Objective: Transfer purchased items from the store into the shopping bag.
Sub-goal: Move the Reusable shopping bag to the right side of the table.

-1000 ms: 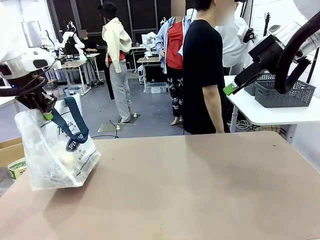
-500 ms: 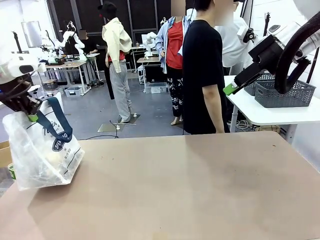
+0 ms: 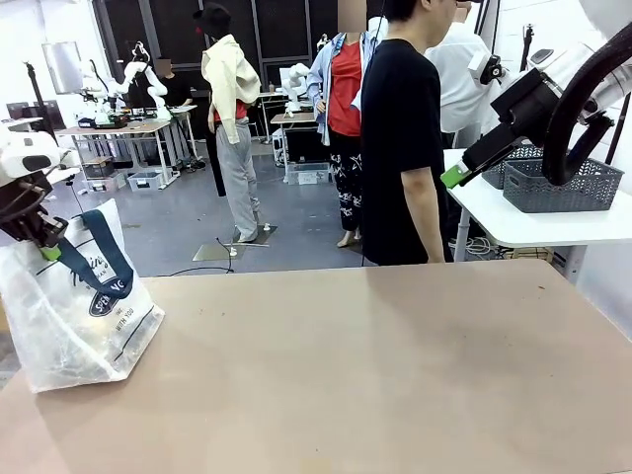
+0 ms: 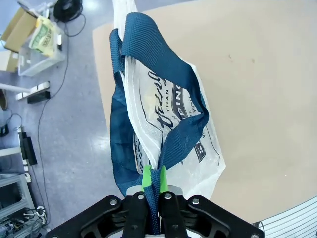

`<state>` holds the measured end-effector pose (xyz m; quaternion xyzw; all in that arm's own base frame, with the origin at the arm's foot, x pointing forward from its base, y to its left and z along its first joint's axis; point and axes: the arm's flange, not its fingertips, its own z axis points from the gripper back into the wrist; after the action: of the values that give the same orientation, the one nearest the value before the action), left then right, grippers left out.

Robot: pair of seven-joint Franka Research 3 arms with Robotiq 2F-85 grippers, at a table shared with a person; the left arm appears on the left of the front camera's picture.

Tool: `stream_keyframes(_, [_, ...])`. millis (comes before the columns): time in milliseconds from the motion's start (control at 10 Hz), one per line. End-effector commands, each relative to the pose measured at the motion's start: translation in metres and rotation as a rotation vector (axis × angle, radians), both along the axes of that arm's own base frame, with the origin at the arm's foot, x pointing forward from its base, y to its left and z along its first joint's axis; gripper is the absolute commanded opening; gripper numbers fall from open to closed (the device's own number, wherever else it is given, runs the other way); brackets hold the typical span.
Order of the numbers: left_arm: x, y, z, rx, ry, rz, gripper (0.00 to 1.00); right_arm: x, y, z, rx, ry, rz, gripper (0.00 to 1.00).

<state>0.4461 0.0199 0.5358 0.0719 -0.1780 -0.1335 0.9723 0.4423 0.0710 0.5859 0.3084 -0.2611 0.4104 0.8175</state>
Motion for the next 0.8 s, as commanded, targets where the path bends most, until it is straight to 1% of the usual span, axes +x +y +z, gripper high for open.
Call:
stream_keyframes(0, [-0.004, -0.001, -0.005, 0.009, 0.002, -0.018, 0.00, 0.003, 0.003, 0.001, 0.014, 0.005, -0.022, 1.00])
stream_keyframes(100, [0.000, 0.000, 0.000, 0.000, 0.000, 0.000, 0.00, 0.003, 0.003, 0.001, 0.014, 0.005, -0.022, 1.00])
stream_keyframes(400, [0.000, 0.000, 0.000, 0.000, 0.000, 0.000, 0.00, 0.003, 0.003, 0.001, 0.014, 0.005, -0.022, 1.00])
stream_keyframes(500, [0.000, -0.002, -0.001, 0.001, 0.001, -0.006, 0.16, 0.003, 0.003, 0.001, 0.014, 0.005, -0.022, 1.00])
stream_keyframes(700, [-0.002, -0.013, 0.005, -0.010, 0.023, -0.016, 0.55, 0.003, 0.003, 0.001, 0.014, 0.005, -0.022, 1.00])
